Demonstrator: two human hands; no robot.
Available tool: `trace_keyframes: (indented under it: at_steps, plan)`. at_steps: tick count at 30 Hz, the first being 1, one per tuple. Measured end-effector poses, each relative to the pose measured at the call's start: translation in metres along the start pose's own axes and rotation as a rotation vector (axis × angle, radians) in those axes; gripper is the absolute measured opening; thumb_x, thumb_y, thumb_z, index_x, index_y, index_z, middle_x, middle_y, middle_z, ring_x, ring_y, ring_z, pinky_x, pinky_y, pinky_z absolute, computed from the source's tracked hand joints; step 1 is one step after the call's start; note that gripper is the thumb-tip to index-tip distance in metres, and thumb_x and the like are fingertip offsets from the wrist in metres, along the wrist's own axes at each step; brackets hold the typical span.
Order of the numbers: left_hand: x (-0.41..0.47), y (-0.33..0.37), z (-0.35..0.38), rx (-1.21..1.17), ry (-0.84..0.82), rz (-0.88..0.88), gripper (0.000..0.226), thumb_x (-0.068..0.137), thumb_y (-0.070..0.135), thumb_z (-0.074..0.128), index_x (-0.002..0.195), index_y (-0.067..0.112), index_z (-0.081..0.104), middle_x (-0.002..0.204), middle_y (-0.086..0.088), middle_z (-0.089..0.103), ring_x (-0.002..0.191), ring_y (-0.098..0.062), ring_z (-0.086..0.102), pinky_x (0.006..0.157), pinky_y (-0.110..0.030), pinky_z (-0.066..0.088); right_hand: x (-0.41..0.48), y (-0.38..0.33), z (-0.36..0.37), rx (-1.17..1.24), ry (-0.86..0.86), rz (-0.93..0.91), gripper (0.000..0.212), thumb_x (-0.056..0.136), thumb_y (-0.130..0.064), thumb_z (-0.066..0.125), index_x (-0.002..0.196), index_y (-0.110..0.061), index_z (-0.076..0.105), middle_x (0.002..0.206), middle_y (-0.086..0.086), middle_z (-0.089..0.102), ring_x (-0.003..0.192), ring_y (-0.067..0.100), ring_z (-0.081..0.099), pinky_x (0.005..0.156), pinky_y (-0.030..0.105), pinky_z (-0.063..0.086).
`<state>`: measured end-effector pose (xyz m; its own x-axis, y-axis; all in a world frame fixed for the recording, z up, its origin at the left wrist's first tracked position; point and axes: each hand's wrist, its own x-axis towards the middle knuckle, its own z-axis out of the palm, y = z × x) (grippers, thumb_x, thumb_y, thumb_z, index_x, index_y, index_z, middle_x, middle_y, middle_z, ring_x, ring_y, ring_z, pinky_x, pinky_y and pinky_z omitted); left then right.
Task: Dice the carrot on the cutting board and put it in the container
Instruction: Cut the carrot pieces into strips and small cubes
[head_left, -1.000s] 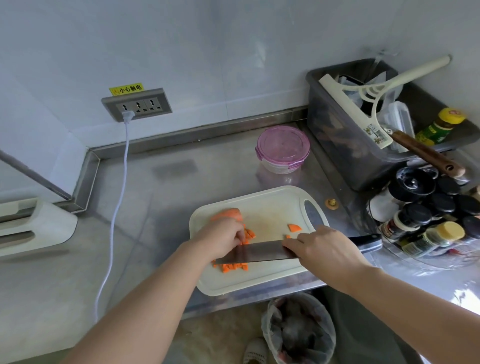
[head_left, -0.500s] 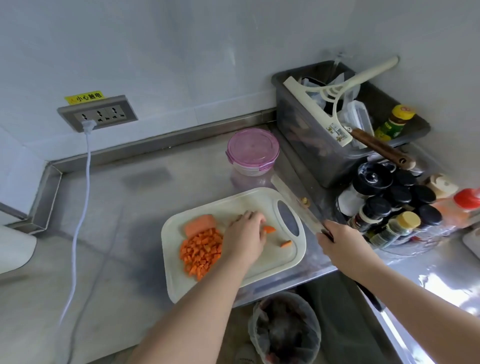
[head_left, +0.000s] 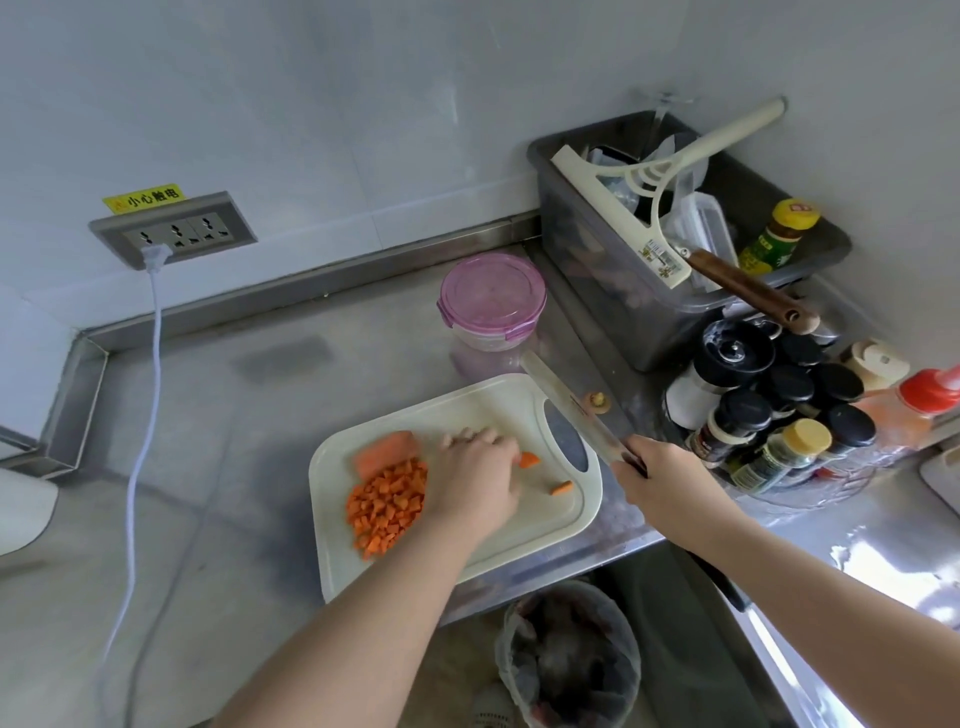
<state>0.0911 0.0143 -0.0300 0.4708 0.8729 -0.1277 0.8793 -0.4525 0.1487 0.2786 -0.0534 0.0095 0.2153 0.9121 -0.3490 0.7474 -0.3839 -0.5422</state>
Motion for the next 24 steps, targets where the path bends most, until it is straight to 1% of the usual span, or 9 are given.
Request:
trace_keyframes:
  at_steps: [3, 5, 8, 10, 12, 14, 17, 21, 24]
  plan:
    - [0.003, 0.028, 0.011, -0.167, -0.138, 0.078, 0.03, 0.091, 0.036, 0.054, 0.12, 0.026, 0.054, 0.122, 0.004, 0.053, 0.11, -0.02, 0.052, 0.092, -0.033, 0.041, 0.001, -0.001, -0.002, -0.003, 0.004, -0.002, 0.019, 0.096, -0.018, 0.045, 0.086, -0.006, 0.055, 0.077, 0.014, 0.064, 0.054, 0.017, 0.044, 0.049, 0.026, 0.033]
    - [0.004, 0.035, 0.021, -0.175, -0.11, 0.061, 0.024, 0.094, 0.034, 0.052, 0.115, 0.025, 0.057, 0.119, 0.003, 0.055, 0.107, -0.019, 0.054, 0.089, -0.032, 0.042, 0.001, -0.001, -0.004, 0.004, 0.009, 0.001, 0.019, 0.096, -0.018, 0.046, 0.085, -0.004, 0.054, 0.078, 0.016, 0.064, 0.055, 0.018, 0.044, 0.05, 0.027, 0.033]
    - [0.01, 0.023, 0.026, -0.376, -0.035, -0.104, 0.018, 0.093, 0.028, 0.055, 0.107, 0.022, 0.064, 0.108, 0.003, 0.065, 0.1, -0.018, 0.061, 0.081, -0.03, 0.045, 0.001, 0.001, -0.006, 0.016, 0.015, 0.008, 0.021, 0.095, -0.019, 0.047, 0.084, -0.002, 0.052, 0.077, 0.017, 0.064, 0.056, 0.019, 0.044, 0.052, 0.029, 0.033]
    - [0.017, 0.006, 0.023, -0.509, -0.001, -0.214, 0.016, 0.091, 0.023, 0.06, 0.104, 0.017, 0.067, 0.102, 0.001, 0.07, 0.096, -0.018, 0.065, 0.081, -0.027, 0.047, 0.001, 0.003, -0.008, 0.013, 0.018, 0.01, 0.022, 0.096, -0.02, 0.047, 0.084, -0.002, 0.052, 0.077, 0.017, 0.063, 0.058, 0.021, 0.045, 0.053, 0.029, 0.033]
    - [0.021, -0.009, 0.017, -0.573, 0.005, -0.269, 0.019, 0.091, 0.019, 0.06, 0.107, 0.014, 0.068, 0.105, -0.001, 0.071, 0.098, -0.016, 0.065, 0.083, -0.022, 0.045, 0.001, 0.004, -0.007, 0.011, 0.021, 0.012, 0.022, 0.096, -0.019, 0.047, 0.084, -0.001, 0.052, 0.077, 0.017, 0.063, 0.06, 0.022, 0.046, 0.054, 0.03, 0.033]
    - [0.023, -0.015, 0.01, -0.581, -0.019, -0.276, 0.024, 0.091, 0.018, 0.059, 0.114, 0.015, 0.067, 0.11, 0.0, 0.069, 0.102, -0.015, 0.063, 0.083, -0.019, 0.042, 0.0, 0.004, -0.006, 0.025, 0.02, 0.014, 0.022, 0.096, -0.018, 0.047, 0.084, 0.0, 0.051, 0.078, 0.019, 0.063, 0.059, 0.021, 0.044, 0.054, 0.03, 0.033]
    - [0.027, -0.01, 0.008, -0.467, -0.099, -0.248, 0.029, 0.089, 0.023, 0.06, 0.117, 0.019, 0.064, 0.11, 0.004, 0.067, 0.103, -0.016, 0.061, 0.086, -0.023, 0.044, -0.001, 0.003, -0.004, 0.022, 0.008, 0.008, 0.02, 0.095, -0.017, 0.047, 0.081, -0.003, 0.051, 0.078, 0.018, 0.063, 0.059, 0.02, 0.043, 0.054, 0.03, 0.032]
    - [0.039, 0.002, 0.012, -0.427, -0.128, -0.279, 0.017, 0.083, 0.029, 0.066, 0.097, 0.019, 0.066, 0.101, 0.004, 0.069, 0.097, -0.018, 0.063, 0.084, -0.028, 0.049, -0.003, -0.002, -0.005, 0.021, -0.012, -0.026, 0.028, 0.097, -0.018, 0.047, 0.07, -0.028, 0.043, 0.07, 0.004, 0.059, 0.058, 0.016, 0.046, 0.053, 0.026, 0.035]
    - [0.048, 0.008, 0.014, -0.493, -0.151, -0.287, 0.02, 0.085, 0.032, 0.067, 0.09, 0.013, 0.066, 0.094, -0.003, 0.071, 0.09, -0.022, 0.065, 0.082, -0.03, 0.051, -0.003, -0.001, -0.006, 0.028, -0.008, -0.023, 0.016, 0.097, -0.019, 0.047, 0.082, -0.019, 0.051, 0.072, 0.005, 0.059, 0.061, 0.018, 0.049, 0.055, 0.027, 0.037]
